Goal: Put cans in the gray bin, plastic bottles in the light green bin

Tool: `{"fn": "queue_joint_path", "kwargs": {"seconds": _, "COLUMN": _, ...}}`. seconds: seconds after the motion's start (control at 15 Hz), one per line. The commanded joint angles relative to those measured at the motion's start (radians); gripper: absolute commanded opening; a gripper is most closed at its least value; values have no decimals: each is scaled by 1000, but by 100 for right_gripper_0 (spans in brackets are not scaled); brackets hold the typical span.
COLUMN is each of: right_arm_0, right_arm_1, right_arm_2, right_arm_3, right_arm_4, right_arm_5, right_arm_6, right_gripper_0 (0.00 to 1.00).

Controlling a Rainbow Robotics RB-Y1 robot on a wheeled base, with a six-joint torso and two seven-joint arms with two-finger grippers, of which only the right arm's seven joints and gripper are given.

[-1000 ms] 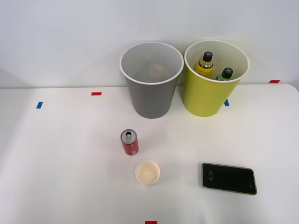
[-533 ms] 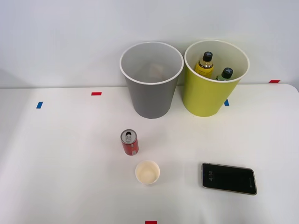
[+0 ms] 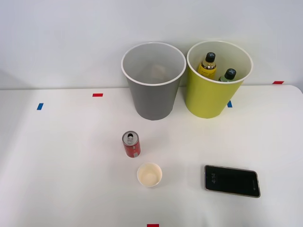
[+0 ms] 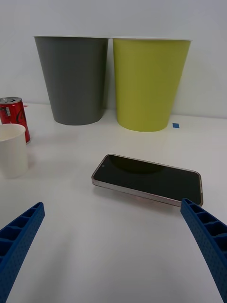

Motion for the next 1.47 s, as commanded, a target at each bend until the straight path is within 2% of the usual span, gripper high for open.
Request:
{"fn": "queue_joint_path", "kwargs": {"seconds": 0.07, "right_arm_0": 0, "right_arm_1": 0, "right_arm_2": 0, "right_arm_3": 0, "right_arm_4": 0, "right_arm_5": 0, "right_arm_6": 0, "right_gripper_0": 100}}
{"fn": "queue_joint_path", "kwargs": {"seconds": 0.33, "right_arm_0": 0, "right_arm_1": 0, "right_arm_2": 0, "right_arm_3": 0, "right_arm_4": 0, "right_arm_5": 0, "right_arm_6": 0, "right_gripper_0": 100}}
{"fn": "queue_joint_path", "kwargs": {"seconds": 0.53, "right_arm_0": -35, "right_arm_1": 15, "right_arm_2": -15, "right_arm_3": 60, "right_arm_4": 8, "right_arm_5": 15, "right_arm_6": 5, "right_gripper_0": 100}}
{"fn": "queue_joint_path", "kwargs": {"seconds": 0.67, "right_arm_0": -35, "right_arm_1": -23, "right_arm_2": -15, "right_arm_3": 44, "right_arm_4": 25, "right_arm_5": -14, "right_arm_6": 3, "right_gripper_0": 100}}
{"fn": "queue_joint_path", "kwargs": {"seconds": 0.93, "right_arm_0": -67, "right_arm_1": -163, "right_arm_2": 21, "right_arm_3": -20, "right_arm_4": 5, "right_arm_5": -14, "right_arm_6": 3, "right_gripper_0": 100}}
{"fn": "queue_joint_path", "kwargs": {"seconds": 1.07, "right_arm_0": -141, "right_arm_1": -250, "right_arm_2": 54, "right_arm_3": -26, "right_arm_4": -9, "right_arm_5": -11, "right_arm_6": -6, "right_gripper_0": 100}}
{"fn": "queue_joint_path", "kwargs": {"seconds": 1.2, "right_arm_0": -249, "right_arm_1": -342, "right_arm_2": 124, "right_arm_3": -26, "right_arm_4": -89, "right_arm_5": -11, "right_arm_6": -12, "right_gripper_0": 100}}
{"fn": "queue_joint_path", "kwargs": {"seconds": 1.47, "right_arm_0": -474, "right_arm_1": -448, "right_arm_2": 213, "right_arm_3": -52, "right_arm_4": -209, "right_arm_5": 101, "right_arm_6": -17, "right_gripper_0": 100}}
